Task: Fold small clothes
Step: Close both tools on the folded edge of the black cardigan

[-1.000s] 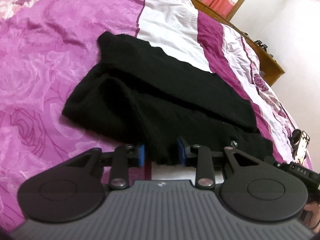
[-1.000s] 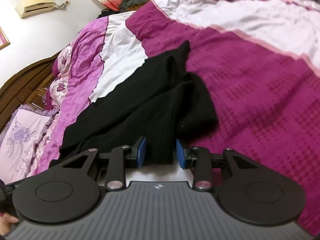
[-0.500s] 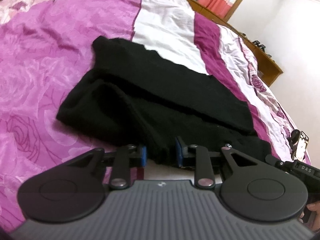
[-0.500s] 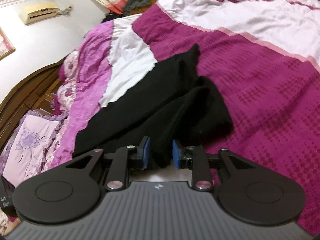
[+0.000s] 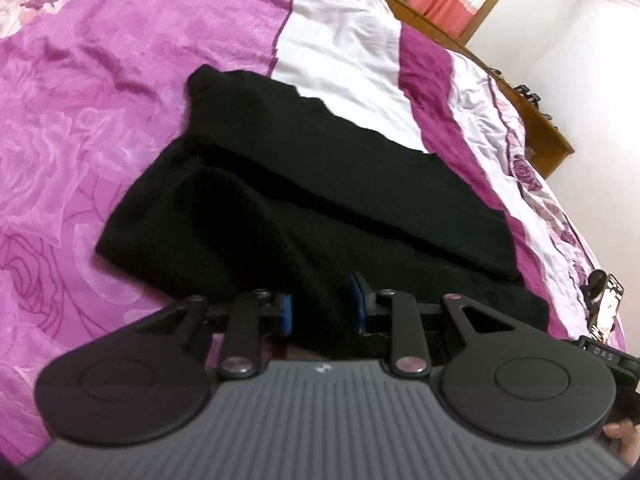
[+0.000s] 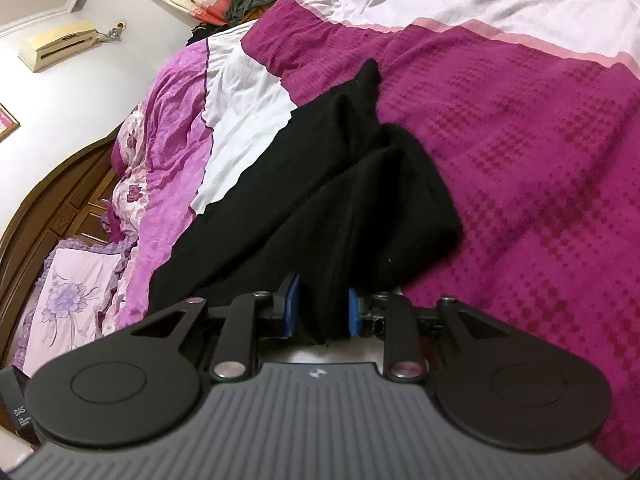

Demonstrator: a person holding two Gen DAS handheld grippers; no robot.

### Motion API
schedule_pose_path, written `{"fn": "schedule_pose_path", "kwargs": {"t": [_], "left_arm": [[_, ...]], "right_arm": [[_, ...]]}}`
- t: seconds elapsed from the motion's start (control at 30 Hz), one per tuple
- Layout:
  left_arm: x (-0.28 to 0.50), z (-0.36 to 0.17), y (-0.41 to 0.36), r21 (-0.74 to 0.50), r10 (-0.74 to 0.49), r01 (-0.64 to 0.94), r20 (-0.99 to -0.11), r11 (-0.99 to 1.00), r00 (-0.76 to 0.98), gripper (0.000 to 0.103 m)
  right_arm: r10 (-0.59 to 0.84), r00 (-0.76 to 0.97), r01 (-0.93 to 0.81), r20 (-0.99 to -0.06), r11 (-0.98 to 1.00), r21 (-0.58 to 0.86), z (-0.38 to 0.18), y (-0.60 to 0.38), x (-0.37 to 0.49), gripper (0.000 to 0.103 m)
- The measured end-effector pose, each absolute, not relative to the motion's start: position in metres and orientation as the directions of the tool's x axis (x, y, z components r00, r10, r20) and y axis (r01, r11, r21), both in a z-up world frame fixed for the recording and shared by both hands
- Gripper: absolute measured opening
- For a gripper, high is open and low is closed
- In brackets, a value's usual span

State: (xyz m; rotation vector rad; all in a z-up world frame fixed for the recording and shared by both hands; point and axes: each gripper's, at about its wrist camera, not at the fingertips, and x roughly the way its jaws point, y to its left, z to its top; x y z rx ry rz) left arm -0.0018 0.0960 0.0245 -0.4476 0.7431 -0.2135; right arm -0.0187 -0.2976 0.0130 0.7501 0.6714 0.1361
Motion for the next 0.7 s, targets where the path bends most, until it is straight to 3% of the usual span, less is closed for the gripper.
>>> {"fn": "schedule_pose_path", "kwargs": {"t": [0.07, 0.13, 0.17, 0.2, 0.7], "left_arm": [[-0.002, 0.024, 0.097, -0.471, -0.342, 0.028, -0.599, 0.882, 0.724, 0.029], [-0.003, 0.026, 0.099, -0.474, -0.345, 0.034, -0.588, 0.88, 0.731, 0.016], [-0.003, 0.027, 0.1, -0.475, -0.347, 0.04, -0.581, 0.879, 0.736, 0.009], [-0.005, 0.03, 0.101, -0.482, -0.351, 0.044, -0.57, 0.875, 0.743, 0.009], [-0.008, 0.11, 0.113, -0.489, -0.319, 0.118, -0.35, 0.864, 0.881, 0.008]], "right_arm": [[0.337, 0.795, 0.105, -0.505, 0.743, 0.661, 0.016, -0.296, -0.019, 0.03], [0.334, 0.807, 0.082, -0.486, 0.753, 0.653, 0.021, -0.295, -0.021, 0.011], [0.335, 0.813, 0.072, -0.476, 0.754, 0.653, 0.024, -0.295, -0.022, 0.009], [0.337, 0.82, 0.062, -0.462, 0.75, 0.658, 0.027, -0.297, -0.022, 0.007], [0.355, 0.909, -0.106, -0.219, 0.705, 0.701, 0.098, -0.303, -0.007, 0.006]]}}
